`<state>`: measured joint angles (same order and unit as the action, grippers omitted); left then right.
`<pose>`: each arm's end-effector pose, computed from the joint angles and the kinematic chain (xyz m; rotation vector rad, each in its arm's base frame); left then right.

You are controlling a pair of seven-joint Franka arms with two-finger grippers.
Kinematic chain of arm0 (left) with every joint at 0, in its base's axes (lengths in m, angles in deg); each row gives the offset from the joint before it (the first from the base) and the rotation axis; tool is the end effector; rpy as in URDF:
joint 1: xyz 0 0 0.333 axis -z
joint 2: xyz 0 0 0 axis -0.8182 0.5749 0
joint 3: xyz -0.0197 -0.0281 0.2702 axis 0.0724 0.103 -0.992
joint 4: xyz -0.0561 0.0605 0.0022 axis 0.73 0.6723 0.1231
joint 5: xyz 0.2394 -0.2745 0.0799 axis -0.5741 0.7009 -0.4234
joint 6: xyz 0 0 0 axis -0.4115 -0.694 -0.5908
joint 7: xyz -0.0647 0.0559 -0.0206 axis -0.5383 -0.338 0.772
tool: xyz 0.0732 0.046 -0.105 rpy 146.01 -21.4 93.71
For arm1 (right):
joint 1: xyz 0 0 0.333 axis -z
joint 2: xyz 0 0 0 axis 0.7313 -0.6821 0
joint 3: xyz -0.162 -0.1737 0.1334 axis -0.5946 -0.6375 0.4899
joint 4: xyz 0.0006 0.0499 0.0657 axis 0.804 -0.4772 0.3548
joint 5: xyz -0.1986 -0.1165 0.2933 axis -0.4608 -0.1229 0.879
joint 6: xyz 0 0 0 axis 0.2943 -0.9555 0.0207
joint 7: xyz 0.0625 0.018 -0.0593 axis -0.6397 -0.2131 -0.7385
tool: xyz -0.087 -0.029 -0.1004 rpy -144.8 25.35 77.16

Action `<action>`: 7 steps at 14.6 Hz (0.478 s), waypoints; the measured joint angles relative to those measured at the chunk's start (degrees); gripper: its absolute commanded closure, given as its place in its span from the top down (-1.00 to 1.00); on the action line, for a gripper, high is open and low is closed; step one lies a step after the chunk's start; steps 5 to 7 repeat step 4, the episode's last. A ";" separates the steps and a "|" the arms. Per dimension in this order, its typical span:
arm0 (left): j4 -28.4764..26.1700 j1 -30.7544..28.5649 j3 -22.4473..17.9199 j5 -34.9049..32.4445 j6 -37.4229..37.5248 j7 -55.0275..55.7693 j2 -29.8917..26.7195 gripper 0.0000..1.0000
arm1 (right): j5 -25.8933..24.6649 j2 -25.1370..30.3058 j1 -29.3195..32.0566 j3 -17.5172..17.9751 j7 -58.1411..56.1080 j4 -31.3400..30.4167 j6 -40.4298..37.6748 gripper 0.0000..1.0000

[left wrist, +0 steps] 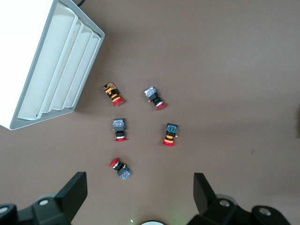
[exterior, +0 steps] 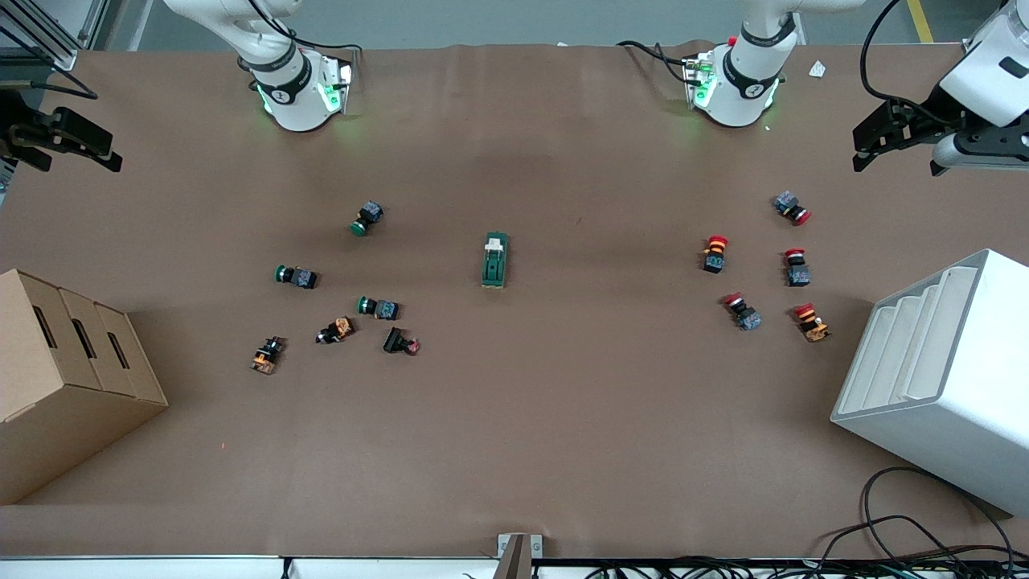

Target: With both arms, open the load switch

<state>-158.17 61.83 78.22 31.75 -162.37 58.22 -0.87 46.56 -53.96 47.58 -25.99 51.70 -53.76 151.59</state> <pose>0.4868 -0.0599 0.5811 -3.1173 0.1553 -0.0101 0.4821 -0.0198 0.5811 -3.1152 0.0484 0.1290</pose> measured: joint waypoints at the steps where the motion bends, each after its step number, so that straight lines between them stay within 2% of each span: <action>1: 0.00 0.00 0.00 0.00 0.00 0.00 0.03 1.00 | 0.00 0.00 0.00 0.00 0.00 0.00 0.00 1.00; 7: 0.01 -0.06 -0.07 0.00 -0.01 0.00 0.18 1.00 | 0.02 0.00 -0.03 0.01 0.00 0.00 0.00 1.00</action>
